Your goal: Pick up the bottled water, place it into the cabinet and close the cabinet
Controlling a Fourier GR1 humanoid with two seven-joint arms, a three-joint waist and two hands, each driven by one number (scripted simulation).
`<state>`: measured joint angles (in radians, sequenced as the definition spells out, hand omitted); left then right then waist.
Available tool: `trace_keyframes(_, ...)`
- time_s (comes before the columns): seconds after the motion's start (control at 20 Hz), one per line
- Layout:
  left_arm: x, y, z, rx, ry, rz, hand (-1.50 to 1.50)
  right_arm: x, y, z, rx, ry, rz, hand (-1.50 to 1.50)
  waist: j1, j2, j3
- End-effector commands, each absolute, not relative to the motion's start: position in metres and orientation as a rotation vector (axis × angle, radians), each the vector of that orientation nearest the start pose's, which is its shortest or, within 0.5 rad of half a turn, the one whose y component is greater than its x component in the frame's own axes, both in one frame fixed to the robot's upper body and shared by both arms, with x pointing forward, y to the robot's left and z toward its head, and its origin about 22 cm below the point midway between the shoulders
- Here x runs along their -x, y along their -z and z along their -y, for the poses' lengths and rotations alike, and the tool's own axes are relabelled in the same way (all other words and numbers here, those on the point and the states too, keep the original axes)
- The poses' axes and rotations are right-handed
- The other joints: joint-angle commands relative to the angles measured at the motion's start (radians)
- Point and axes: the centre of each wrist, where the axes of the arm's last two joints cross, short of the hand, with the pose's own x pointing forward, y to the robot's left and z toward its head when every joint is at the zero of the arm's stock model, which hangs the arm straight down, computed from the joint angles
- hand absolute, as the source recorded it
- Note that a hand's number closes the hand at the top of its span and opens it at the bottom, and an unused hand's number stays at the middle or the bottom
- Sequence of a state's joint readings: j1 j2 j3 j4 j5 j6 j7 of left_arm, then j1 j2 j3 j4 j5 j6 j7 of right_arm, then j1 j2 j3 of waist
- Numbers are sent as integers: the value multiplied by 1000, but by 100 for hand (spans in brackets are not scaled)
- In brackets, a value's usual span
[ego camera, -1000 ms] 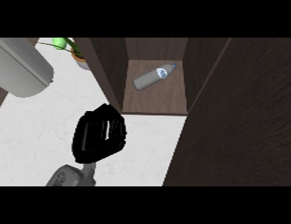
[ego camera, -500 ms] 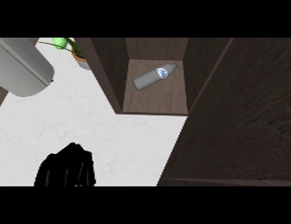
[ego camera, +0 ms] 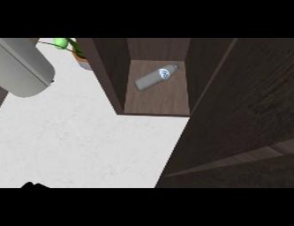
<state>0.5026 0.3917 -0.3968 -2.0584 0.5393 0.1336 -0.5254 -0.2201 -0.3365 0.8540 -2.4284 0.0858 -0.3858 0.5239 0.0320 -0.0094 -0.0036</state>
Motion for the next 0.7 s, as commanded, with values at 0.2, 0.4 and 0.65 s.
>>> trace_keyframes(0.2,-75,-55,-269,321,-242,1923,150,-145,-217,72,-521,-490,1893,150,-4,7,2)
trace_keyframes(0.4,-59,-46,-280,330,-266,1917,150,-178,-230,60,-496,-423,1876,150,1,8,2)
trace_keyframes(0.65,-46,-41,-286,299,-255,1925,150,-229,-244,46,-456,-414,1877,150,7,10,3)
